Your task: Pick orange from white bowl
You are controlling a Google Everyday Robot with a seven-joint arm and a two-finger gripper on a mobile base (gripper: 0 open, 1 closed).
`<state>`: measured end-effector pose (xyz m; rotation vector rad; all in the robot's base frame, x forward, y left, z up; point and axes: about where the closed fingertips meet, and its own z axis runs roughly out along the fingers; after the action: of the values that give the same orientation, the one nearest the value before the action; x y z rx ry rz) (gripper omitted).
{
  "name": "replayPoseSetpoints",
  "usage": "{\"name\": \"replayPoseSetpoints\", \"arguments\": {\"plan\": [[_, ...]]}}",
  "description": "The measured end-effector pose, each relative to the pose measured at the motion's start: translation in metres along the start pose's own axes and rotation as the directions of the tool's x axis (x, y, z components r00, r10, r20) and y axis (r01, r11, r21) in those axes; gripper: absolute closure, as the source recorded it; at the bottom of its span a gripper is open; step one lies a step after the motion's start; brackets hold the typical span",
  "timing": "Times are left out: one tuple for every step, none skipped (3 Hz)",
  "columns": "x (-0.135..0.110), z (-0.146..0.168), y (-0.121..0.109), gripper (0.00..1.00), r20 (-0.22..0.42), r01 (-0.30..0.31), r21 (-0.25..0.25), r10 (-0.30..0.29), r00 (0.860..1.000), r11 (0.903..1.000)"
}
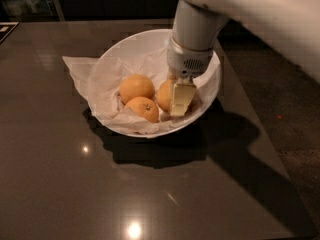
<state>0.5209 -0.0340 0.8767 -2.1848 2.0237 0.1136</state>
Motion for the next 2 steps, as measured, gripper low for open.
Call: {"name": "replayPoseSetpoints", "arguments": {"plan": [[-0.003, -0.055, 0.032, 1.0, 0.018, 0.004, 0.122, -0.007, 1.0, 0.9926], [-0.008, -0.086, 0.048, 1.0, 0.034, 0.019, 0.182, -0.026, 0.999, 0.9832]]}}
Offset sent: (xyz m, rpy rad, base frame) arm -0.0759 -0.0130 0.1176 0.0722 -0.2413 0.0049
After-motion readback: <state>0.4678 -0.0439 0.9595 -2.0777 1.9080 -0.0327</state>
